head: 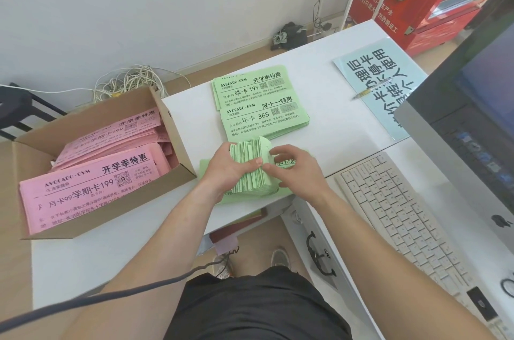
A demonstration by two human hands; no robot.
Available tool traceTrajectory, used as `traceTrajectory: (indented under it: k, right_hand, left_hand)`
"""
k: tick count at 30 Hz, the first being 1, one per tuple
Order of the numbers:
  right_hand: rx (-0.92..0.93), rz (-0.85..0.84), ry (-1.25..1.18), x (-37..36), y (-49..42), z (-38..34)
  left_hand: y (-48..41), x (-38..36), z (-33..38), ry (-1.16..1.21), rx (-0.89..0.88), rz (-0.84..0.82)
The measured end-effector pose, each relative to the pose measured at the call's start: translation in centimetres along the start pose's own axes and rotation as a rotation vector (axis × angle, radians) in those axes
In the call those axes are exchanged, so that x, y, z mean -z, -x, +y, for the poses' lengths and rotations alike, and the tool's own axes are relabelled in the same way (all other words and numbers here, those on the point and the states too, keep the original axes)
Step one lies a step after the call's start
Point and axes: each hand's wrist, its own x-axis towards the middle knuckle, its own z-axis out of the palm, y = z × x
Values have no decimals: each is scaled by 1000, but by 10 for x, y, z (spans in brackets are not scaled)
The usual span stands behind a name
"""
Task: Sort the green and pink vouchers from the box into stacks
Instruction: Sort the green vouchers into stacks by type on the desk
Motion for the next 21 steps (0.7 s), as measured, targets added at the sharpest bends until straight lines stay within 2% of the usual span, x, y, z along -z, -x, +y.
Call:
traceTrajectory:
  k: [12, 17, 21]
  right_hand:
    - [-188, -63, -231, 21, -10, 0]
    - [-283, 148, -48, 39, -16, 18]
    - [-310, 134, 88, 48, -20, 36]
  left_hand:
    - [-6, 0, -3, 14, 48, 21]
    - [-7, 2, -4, 32, 44, 2]
    - [-7, 5, -4, 57, 47, -6]
